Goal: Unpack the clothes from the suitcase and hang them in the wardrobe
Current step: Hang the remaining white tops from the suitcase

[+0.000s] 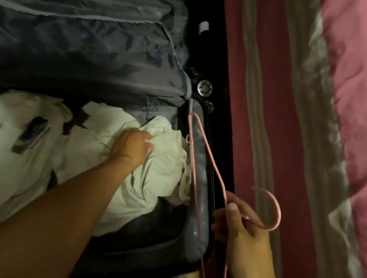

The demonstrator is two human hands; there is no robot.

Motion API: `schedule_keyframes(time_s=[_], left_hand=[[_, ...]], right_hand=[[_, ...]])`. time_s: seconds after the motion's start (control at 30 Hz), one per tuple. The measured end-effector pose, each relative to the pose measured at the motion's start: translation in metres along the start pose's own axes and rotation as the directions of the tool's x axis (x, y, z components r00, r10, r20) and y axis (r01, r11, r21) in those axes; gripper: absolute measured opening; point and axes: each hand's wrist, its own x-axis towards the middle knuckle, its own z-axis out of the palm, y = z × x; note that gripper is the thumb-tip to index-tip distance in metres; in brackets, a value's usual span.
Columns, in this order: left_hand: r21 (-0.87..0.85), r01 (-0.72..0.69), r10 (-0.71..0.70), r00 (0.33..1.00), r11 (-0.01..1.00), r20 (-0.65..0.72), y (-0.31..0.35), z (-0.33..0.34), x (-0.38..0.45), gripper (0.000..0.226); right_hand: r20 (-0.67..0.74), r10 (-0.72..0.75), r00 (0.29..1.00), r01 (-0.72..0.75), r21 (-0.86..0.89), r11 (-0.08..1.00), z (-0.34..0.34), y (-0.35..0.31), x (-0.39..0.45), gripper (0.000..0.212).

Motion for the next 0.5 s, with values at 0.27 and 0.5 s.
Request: schedule_keyframes(time_s=[0.27, 0.5], left_hand=[[-0.096, 0.120, -0.111, 0.990, 0.988, 0.093, -0.021, -0.055, -0.155, 0.058], [-0.209, 0.059, -0.104, 0.972, 0.976, -0.213, -0.013, -0.255, -0.345, 0.029]], right_hand=[[0.005, -0.006, 1.000, 0.006, -0.012, 1.000, -0.014, -0.025, -0.054, 0.021], [0.101, -0.038, 0.994, 0.052, -0.140, 0.989, -0.066, -0.097, -0.187, 0.027]])
